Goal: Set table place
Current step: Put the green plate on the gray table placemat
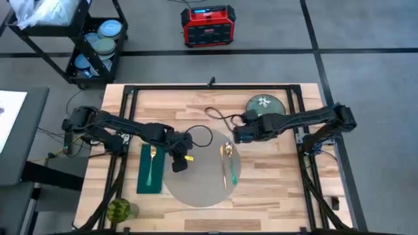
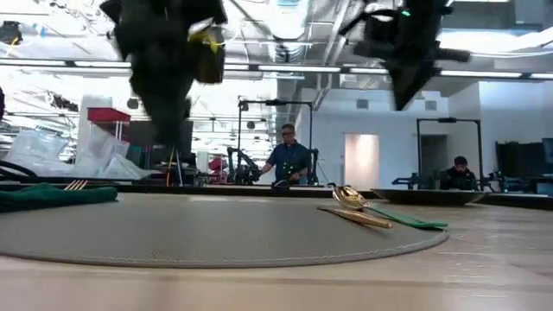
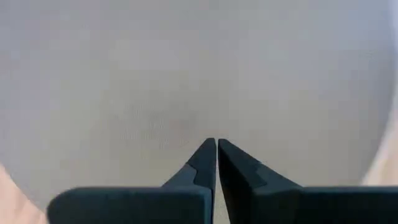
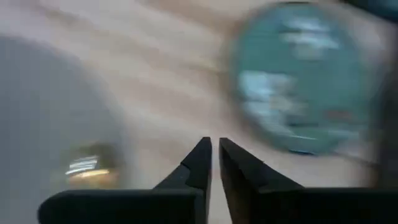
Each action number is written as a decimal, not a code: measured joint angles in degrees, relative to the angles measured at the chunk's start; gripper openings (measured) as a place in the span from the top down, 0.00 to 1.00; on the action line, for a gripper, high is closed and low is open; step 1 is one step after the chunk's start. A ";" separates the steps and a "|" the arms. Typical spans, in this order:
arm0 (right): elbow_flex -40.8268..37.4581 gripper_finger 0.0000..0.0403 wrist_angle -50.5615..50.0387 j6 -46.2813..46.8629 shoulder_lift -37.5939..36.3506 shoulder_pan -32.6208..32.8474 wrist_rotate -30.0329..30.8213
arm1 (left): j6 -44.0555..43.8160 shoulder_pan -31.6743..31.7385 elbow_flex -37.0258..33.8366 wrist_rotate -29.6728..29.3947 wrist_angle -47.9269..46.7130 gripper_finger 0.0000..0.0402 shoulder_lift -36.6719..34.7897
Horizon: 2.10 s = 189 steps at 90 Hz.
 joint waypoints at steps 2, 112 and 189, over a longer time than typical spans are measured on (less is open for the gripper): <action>-0.63 0.87 -2.62 1.45 -0.77 -0.59 0.73 | 0.07 0.24 0.71 -0.26 0.23 1.00 -1.16; -20.28 1.00 37.19 -14.79 8.56 -41.94 -16.51 | 8.93 36.51 2.44 12.10 9.64 0.98 -12.47; -2.49 1.00 48.69 -22.29 24.75 -31.12 -27.38 | 11.43 37.94 2.48 8.71 6.90 0.98 -11.08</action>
